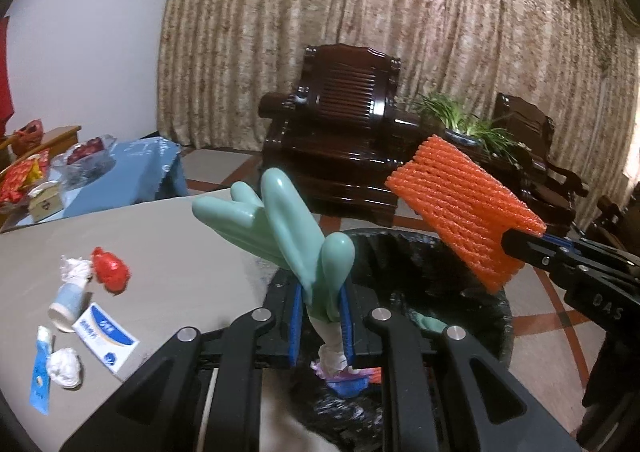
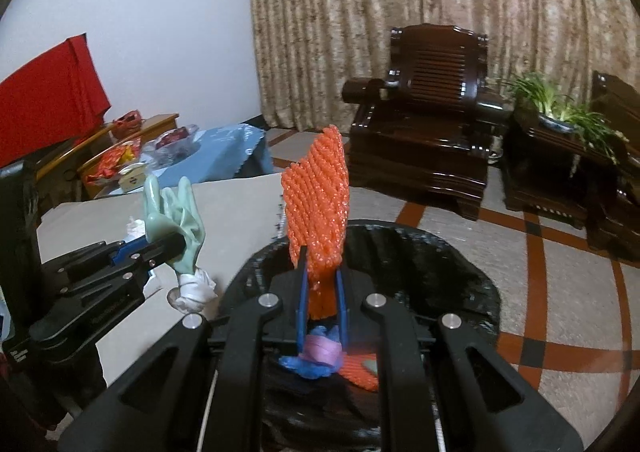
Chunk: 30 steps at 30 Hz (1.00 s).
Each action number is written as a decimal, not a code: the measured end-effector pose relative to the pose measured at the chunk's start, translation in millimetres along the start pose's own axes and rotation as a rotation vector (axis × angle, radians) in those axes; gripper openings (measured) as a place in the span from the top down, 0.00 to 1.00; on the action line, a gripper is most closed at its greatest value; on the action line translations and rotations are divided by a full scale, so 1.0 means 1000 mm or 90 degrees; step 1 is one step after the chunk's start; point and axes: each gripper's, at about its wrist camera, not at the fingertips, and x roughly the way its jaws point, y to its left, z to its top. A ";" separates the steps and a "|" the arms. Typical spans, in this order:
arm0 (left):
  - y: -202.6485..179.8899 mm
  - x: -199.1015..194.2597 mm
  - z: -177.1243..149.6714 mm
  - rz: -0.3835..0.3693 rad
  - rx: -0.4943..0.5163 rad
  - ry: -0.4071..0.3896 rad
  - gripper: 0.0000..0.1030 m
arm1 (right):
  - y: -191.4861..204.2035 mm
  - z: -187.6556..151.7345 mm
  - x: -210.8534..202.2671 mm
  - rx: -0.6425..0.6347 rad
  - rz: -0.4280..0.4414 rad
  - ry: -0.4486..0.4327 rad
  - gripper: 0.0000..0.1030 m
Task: Collect trash
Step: 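Lift the green glove and orange foam sleeve and carry them over the bin, then open both tools over the bin to drop the glove and foam sleeve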
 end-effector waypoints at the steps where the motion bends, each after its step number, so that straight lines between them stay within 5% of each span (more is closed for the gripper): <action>1: -0.004 0.003 0.000 -0.003 0.004 0.002 0.85 | -0.004 -0.001 0.000 0.003 -0.006 0.000 0.89; 23: -0.049 0.071 -0.001 -0.069 0.045 0.058 0.84 | -0.064 -0.036 0.036 0.046 -0.070 0.063 0.89; 25: -0.050 0.073 -0.001 -0.077 0.045 0.062 0.82 | -0.066 -0.037 0.039 0.045 -0.073 0.067 0.86; 30: -0.044 0.072 0.000 -0.089 0.039 0.057 0.56 | -0.070 -0.039 0.041 0.049 -0.086 0.071 0.61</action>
